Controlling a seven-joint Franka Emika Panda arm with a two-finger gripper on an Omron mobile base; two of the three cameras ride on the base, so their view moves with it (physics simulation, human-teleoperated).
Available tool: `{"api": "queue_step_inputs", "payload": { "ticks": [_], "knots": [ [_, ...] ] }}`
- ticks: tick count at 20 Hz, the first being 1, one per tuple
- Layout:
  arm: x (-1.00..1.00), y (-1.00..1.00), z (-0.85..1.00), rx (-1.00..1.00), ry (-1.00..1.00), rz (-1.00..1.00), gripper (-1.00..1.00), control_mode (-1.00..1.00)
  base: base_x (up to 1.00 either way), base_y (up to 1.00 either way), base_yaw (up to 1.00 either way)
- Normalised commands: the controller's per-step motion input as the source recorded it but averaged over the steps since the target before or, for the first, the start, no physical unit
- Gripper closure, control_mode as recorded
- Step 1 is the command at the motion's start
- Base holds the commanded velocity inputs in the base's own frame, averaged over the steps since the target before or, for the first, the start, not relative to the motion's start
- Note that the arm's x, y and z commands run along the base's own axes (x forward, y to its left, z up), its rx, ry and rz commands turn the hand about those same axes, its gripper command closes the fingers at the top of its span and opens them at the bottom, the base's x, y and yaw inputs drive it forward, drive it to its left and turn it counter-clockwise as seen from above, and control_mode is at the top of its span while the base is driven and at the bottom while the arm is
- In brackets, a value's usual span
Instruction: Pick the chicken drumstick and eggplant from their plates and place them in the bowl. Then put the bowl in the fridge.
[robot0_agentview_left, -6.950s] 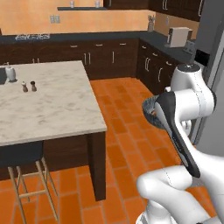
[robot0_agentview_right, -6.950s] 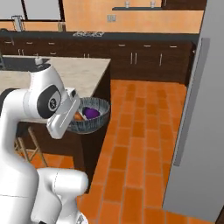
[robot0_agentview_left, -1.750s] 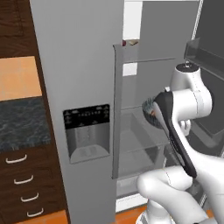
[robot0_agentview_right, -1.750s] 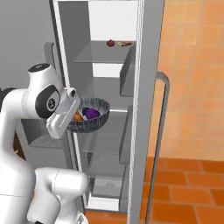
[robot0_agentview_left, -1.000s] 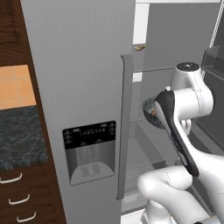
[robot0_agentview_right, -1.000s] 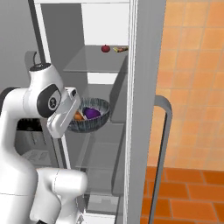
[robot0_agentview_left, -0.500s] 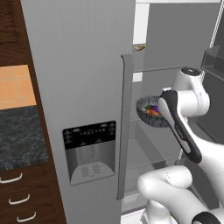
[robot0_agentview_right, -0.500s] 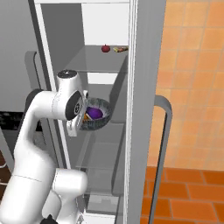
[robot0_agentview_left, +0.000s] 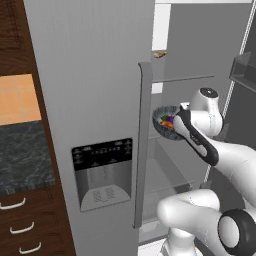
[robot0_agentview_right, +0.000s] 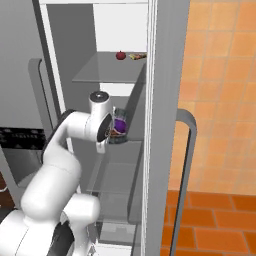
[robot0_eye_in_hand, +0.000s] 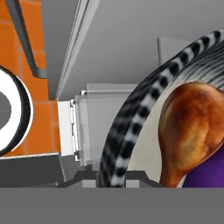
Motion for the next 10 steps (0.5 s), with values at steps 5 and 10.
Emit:
{"api": "queue_step_inputs", "payload": {
  "ticks": [5, 10],
  "knots": [
    [0.78, 0.00, -0.07, 0.00, 0.00, 0.00, 1.00, -1.00, 0.00, 0.00, 0.00],
    [0.61, 0.00, -0.07, 0.00, 0.00, 0.00, 1.00, -1.00, 0.00, 0.00, 0.00]
  ]
}}
